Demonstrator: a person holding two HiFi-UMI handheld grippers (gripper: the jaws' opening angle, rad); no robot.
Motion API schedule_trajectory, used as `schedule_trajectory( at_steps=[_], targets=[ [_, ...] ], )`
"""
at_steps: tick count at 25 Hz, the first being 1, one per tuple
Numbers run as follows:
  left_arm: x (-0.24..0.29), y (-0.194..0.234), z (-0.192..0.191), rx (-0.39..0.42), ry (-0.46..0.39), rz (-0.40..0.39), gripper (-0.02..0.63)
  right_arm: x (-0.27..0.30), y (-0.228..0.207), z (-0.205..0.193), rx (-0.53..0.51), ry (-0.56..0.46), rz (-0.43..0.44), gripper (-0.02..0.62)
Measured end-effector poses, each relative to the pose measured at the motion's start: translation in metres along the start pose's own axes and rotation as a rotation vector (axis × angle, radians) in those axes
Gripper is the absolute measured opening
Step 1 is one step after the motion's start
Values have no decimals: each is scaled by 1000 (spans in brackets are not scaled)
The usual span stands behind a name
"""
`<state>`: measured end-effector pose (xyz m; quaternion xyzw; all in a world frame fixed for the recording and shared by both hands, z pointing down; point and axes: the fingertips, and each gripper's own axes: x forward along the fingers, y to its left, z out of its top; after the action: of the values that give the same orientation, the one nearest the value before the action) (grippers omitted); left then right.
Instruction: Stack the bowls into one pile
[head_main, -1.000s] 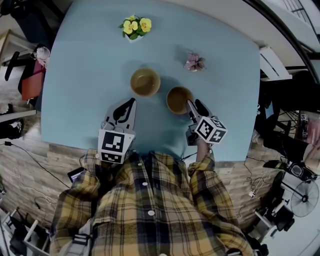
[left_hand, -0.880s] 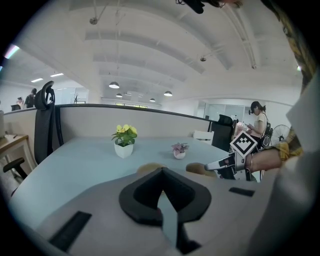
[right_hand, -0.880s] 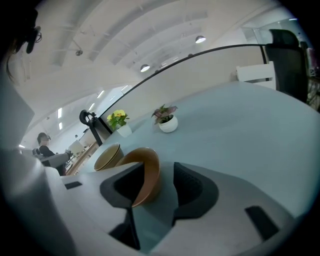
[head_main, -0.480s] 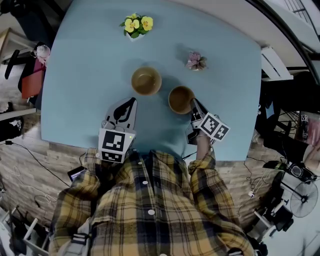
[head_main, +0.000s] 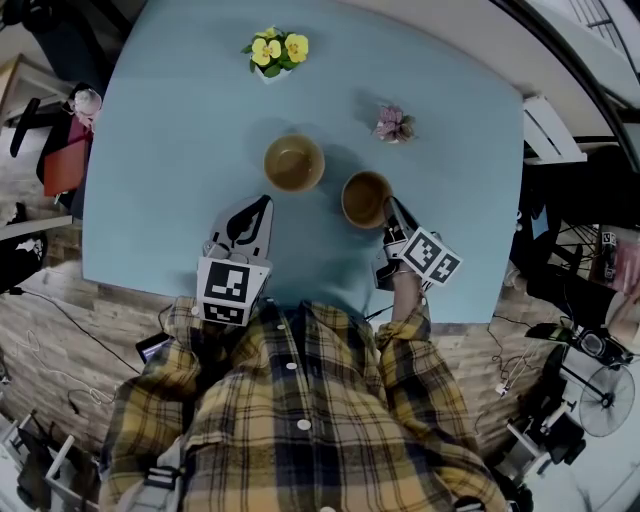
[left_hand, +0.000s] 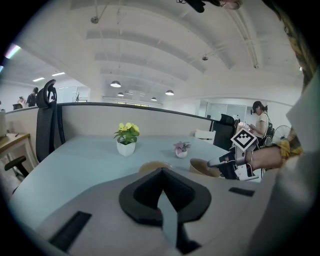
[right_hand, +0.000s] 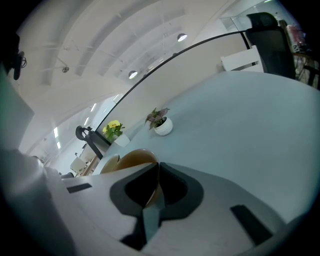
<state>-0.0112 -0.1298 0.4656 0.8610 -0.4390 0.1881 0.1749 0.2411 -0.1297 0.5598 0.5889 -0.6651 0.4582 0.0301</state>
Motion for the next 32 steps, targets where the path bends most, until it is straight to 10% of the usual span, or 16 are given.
schedule_trajectory(
  at_steps=[32],
  targets=[
    [-12, 15, 0, -22, -16, 41, -9, 60, 141, 43, -417, 5, 208, 17]
  ],
)
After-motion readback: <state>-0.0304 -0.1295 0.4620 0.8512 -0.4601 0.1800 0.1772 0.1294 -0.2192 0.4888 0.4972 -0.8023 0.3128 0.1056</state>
